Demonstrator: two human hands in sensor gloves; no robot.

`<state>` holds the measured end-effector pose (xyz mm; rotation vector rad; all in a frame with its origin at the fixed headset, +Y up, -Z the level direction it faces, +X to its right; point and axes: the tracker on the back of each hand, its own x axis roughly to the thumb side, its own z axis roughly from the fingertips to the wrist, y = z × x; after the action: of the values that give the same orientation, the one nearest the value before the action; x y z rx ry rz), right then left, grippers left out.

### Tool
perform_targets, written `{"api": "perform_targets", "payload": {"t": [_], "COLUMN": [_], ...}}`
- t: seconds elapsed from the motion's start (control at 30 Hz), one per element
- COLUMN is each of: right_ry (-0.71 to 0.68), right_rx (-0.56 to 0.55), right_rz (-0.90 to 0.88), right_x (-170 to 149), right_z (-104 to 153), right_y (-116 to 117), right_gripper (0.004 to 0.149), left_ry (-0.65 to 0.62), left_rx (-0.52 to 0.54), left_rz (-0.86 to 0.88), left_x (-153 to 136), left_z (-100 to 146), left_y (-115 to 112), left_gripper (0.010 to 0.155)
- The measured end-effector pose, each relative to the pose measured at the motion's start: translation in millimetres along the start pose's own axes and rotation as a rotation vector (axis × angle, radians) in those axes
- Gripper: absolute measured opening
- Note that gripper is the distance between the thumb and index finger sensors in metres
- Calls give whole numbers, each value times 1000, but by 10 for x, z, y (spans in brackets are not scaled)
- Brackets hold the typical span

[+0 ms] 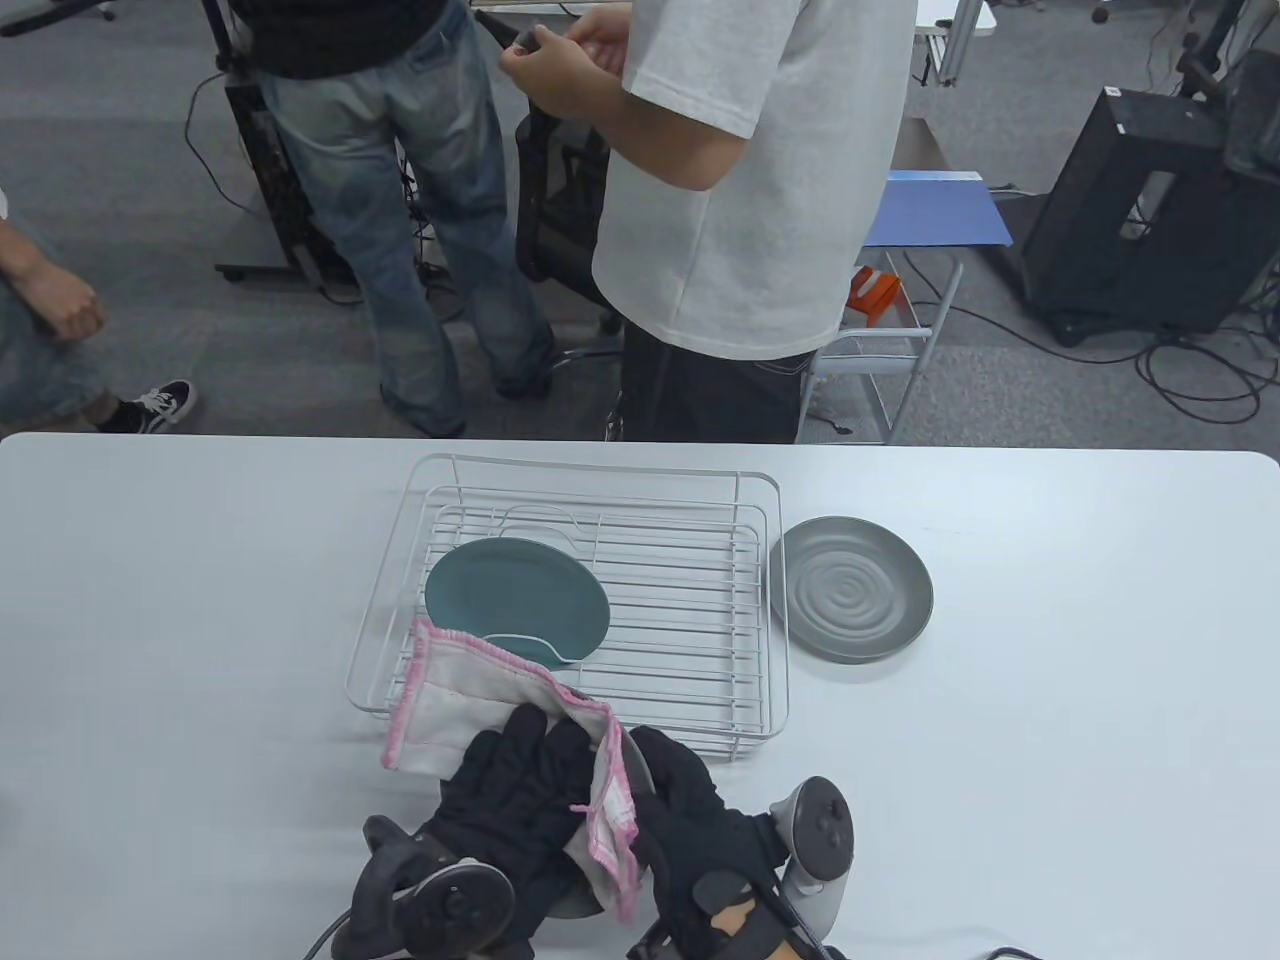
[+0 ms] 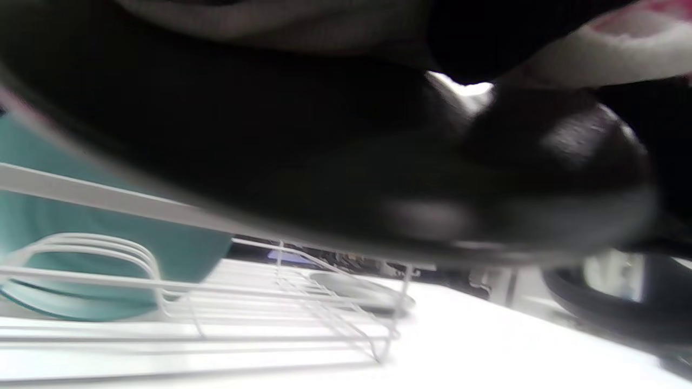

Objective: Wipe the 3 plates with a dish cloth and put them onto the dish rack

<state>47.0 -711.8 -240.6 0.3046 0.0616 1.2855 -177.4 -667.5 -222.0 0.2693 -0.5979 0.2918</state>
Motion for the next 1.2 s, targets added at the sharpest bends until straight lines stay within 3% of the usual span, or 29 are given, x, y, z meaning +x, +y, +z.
{"api": "perform_targets", "payload": {"t": [0.13,0.3,0.5,0.67,0.8,0.93,1.2], "right_ry": [-29,-80,-135,-178,-167,-153,-111], "right_rx": [-47,-149,-283,-302,-247,-158,-77], "right_rz": [-9,-66,-161,-146,-138,-99,-28], "right_x": [64,129,142,124,68,16,15], "right_z": [18,30,59,68,50,36,46], "right_y": [-47,-178,-306,-293,-222,-97,16], "right_gripper": [57,58,58,58,58,58,58], "left_ry": [47,60,-17,-85,-136,-169,-104], "left_rx": [9,-62,-170,-232,-241,-176,-58], "left_rz": [-6,32,58,71,83,31,-7], "left_x": [-101,-159,-15,122,221,295,201], "left_z": [7,-13,-45,-56,-47,-23,-9], "left_y": [42,-7,-142,-231,-271,-226,-112], "left_gripper": [56,56,57,56,57,56,56]}}
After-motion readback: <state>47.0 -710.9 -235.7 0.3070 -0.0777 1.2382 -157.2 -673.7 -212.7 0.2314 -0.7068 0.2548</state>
